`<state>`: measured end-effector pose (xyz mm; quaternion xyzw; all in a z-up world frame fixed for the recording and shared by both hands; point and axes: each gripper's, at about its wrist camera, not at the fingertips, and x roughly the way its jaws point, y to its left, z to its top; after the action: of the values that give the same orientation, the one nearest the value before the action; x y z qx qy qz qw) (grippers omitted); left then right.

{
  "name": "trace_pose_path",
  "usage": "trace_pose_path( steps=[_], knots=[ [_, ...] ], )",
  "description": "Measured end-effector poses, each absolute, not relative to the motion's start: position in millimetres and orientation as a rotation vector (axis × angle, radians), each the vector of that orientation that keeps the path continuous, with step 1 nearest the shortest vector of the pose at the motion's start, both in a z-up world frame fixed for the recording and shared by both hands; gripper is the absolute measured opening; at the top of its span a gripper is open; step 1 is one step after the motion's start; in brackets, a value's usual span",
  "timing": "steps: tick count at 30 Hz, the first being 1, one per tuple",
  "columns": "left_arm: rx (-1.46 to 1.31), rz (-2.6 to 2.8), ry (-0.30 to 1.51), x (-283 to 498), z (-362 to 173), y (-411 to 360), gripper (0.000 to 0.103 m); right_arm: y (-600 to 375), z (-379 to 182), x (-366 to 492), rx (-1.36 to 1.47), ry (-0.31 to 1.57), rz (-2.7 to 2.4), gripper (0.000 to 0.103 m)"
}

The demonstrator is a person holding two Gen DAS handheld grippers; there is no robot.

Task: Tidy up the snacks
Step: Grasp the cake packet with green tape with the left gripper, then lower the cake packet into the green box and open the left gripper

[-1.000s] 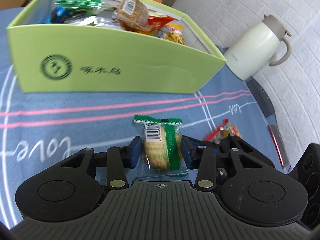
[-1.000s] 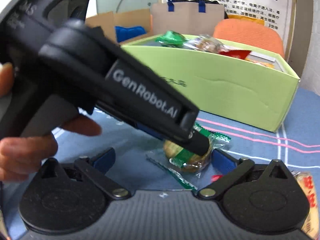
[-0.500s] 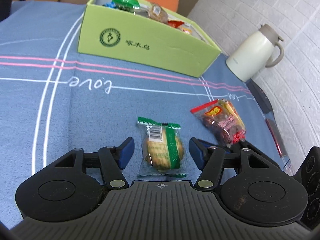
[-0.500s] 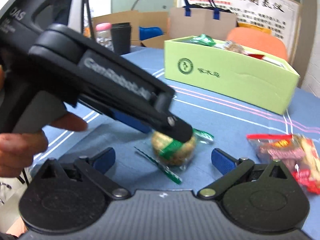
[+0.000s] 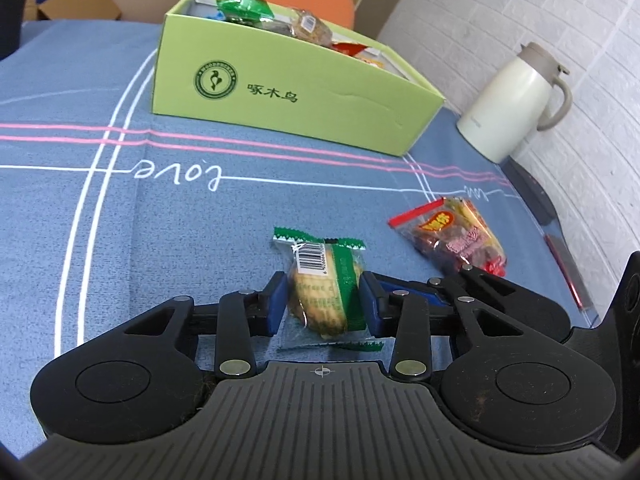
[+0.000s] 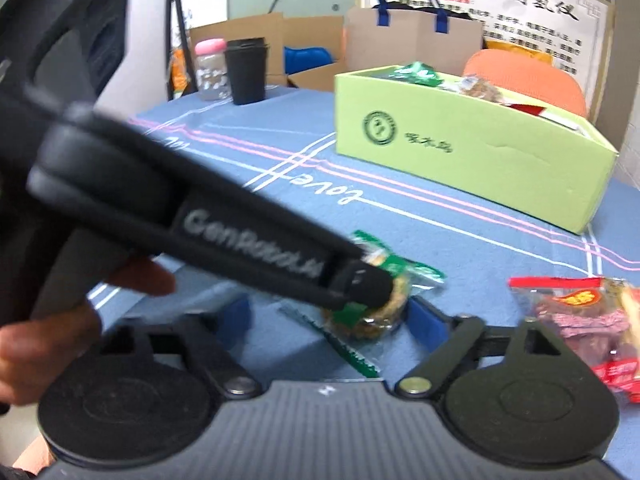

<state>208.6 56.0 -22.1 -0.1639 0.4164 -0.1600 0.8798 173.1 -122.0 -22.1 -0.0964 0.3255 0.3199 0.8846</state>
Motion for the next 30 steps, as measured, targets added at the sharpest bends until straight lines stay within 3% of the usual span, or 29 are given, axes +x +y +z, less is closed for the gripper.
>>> trace_pose_path(
  steps=[5,12,19,20,22,24,26,27,30],
  knots=[
    [-0.375,-0.373,0.884,229,-4,44,0.016,-129,4,183,-0.254,0.584,0.603,0.082],
    [-0.361,-0.423,0.756,290,61,25,0.017,-143,60,243,-0.331,0.415,0.529,0.083],
    [-0.325,-0.407,0.719,384,93,3,0.018,-157,73,343,-0.293,0.420,0.516,0.082],
    [-0.310,-0.392,0.726,396,91,-1,0.021,-158,69,354,-0.278,0.440,0.527,0.082],
    [-0.303,-0.372,0.735,417,83,-4,0.036,-165,59,373,-0.236,0.490,0.555,0.082],
    [-0.280,-0.317,0.742,427,76,-5,0.038,-177,57,375,-0.205,0.501,0.533,0.082],
    [-0.265,-0.321,0.706,413,76,0,0.039,-200,60,358,-0.142,0.478,0.548,0.088],
    [-0.266,-0.321,0.683,401,77,5,0.044,-210,59,345,-0.120,0.474,0.560,0.092],
    [-0.257,-0.338,0.629,357,78,14,0.062,-233,41,302,-0.100,0.521,0.551,0.092]
  ],
)
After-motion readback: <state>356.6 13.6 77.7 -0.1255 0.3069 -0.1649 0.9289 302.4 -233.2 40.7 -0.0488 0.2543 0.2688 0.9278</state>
